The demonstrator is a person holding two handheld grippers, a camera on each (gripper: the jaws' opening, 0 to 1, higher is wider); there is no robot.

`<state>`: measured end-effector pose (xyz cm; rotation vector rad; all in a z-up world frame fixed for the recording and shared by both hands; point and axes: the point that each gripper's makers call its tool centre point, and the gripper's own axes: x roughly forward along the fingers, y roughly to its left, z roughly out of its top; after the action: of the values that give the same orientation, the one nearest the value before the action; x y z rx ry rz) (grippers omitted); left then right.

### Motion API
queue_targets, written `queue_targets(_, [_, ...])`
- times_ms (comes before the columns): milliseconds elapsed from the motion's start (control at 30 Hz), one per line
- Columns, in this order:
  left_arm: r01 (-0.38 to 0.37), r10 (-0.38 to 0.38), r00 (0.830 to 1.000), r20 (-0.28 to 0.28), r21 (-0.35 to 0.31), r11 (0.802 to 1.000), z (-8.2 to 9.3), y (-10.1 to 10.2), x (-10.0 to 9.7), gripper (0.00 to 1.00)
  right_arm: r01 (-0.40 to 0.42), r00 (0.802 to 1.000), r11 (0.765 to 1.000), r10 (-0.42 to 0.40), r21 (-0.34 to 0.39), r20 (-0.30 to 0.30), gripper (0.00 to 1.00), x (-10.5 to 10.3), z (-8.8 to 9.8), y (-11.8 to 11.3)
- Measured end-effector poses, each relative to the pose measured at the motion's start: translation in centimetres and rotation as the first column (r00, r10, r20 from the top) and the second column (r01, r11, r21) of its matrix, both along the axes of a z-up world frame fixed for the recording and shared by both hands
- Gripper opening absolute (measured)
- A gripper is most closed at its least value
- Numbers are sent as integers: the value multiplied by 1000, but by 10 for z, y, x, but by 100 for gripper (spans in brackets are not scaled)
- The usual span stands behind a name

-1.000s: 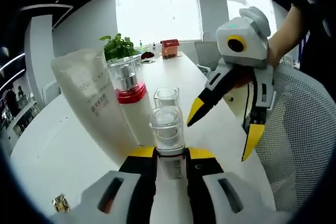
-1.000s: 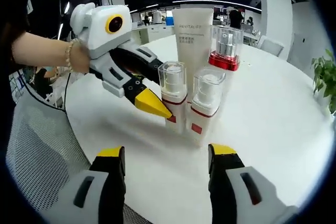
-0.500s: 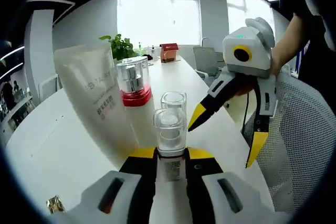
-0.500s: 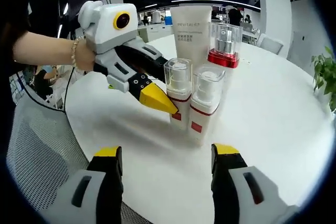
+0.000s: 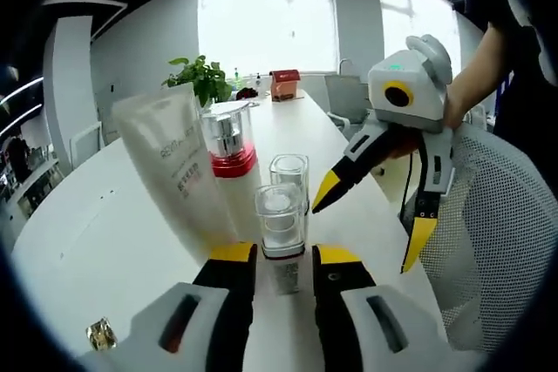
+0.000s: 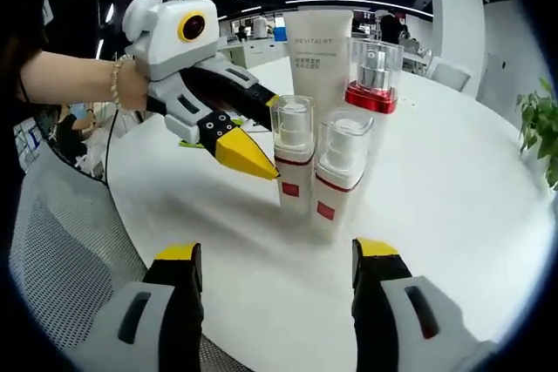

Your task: Arrange the skincare products in the storage area until every visible bottle or jar stands upright without overlapping.

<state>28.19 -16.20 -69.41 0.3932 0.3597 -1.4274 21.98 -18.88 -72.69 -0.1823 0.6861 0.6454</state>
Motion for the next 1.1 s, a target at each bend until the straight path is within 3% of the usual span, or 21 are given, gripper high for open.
queue_targets(300, [-50, 51, 999, -18, 21, 999, 9, 13, -8, 34, 6, 1000, 1000, -6, -2, 12, 74, 2, 2, -1])
queue_targets(500, [-117, 118, 992, -38, 28, 993, 16, 27, -14, 49, 11, 1000, 1000, -11, 5, 25, 76, 4, 5, -1])
queue_targets(700, [-239, 242, 966, -92, 38, 970, 20, 48, -19, 64, 32, 999, 999, -33, 28, 43, 78, 7, 15, -3])
queue_targets(800, [-283, 286, 951, -114, 39, 958, 23, 57, -23, 67, 30, 998, 999, -32, 29, 47, 79, 6, 17, -3])
queue_targets(1100, [-432, 428, 887, -175, 18, 902, 26, 89, -35, 78, 18, 998, 999, -21, 46, 63, 82, 3, 25, 0])
